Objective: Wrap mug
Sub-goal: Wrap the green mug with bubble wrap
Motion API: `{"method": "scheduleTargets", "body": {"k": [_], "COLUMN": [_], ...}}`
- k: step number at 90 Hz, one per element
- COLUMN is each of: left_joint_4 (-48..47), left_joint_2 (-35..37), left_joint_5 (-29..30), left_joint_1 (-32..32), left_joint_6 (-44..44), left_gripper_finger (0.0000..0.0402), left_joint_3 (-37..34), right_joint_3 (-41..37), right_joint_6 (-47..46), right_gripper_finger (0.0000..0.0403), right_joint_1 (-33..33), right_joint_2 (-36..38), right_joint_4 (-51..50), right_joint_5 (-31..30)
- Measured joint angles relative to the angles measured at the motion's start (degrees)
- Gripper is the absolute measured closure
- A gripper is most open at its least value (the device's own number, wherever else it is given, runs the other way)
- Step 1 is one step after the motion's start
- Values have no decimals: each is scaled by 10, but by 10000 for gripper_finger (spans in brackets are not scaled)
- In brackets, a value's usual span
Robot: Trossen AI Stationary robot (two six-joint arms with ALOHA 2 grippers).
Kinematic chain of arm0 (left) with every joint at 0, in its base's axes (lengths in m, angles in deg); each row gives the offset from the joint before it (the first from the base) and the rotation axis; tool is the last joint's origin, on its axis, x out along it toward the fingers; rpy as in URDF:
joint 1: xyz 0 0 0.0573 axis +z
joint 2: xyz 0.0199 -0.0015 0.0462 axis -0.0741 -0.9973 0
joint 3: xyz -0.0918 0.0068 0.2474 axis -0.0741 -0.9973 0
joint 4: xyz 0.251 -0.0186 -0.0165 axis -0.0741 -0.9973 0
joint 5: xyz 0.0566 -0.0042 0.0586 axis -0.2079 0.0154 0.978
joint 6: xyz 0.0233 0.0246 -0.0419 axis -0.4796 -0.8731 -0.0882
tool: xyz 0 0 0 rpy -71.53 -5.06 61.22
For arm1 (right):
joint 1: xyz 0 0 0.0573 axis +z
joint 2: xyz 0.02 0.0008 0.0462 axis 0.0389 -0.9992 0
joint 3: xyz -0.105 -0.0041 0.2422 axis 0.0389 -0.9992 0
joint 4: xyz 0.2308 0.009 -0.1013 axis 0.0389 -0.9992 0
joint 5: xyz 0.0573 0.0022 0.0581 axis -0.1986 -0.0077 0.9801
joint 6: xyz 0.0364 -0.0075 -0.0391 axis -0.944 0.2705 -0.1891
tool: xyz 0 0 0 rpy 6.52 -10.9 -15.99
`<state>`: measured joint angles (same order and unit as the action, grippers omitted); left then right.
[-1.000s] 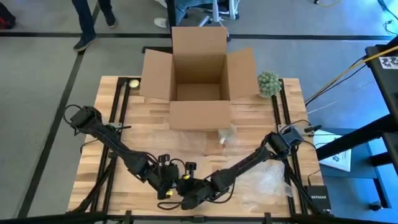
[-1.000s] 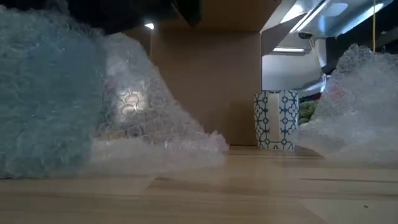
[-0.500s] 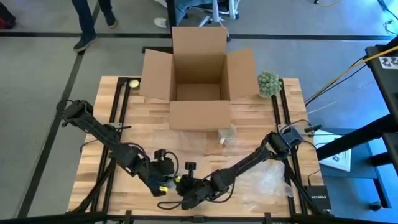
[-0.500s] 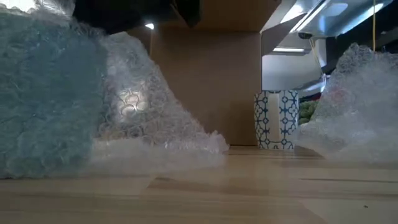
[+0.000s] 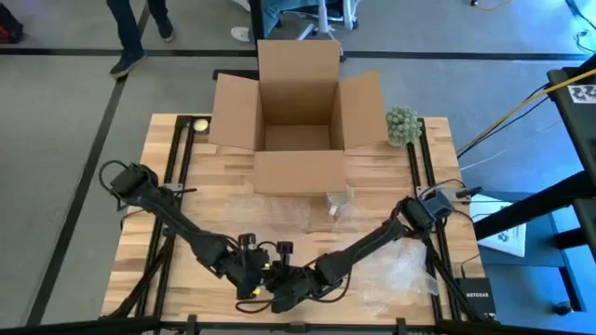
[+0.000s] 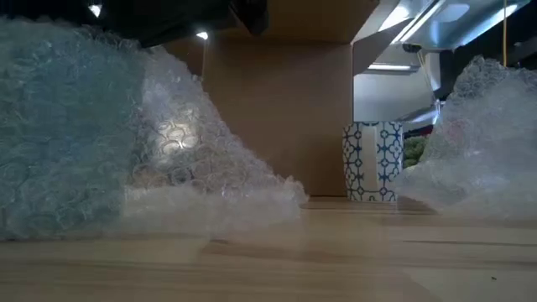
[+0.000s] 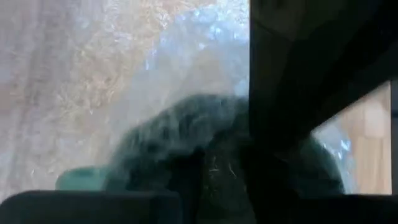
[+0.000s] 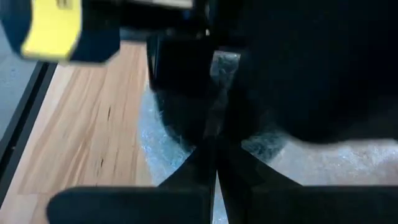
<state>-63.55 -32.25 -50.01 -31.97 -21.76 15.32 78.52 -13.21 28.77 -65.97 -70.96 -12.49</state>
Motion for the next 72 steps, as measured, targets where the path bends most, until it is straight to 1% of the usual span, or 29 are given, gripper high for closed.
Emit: {"method": "scheduleTargets", "body": {"k": [12,26,53,72], "left_joint_4": [-17,-40,-138,-165], "left_joint_2": [10,50,114,106], "left_joint_5": [-8,-10,-9,-43], "left_joint_1": [4,3,-2,-2], "left_joint_6": [-2,-13,19,37], "left_gripper_finger": [304,304,304,304], "left_joint_3": [11,37,70,70], "right_joint_3": [0,0,0,0], "right_joint_6": [0,1,0,0], "right_gripper_finger": [402,402,402,402], "right_joint_1": [0,0,0,0], "right_joint_2": [0,0,-1,-1], "right_joint_4": [0,-2,-3,-3], "right_joint_5": [1,4,10,11]}}
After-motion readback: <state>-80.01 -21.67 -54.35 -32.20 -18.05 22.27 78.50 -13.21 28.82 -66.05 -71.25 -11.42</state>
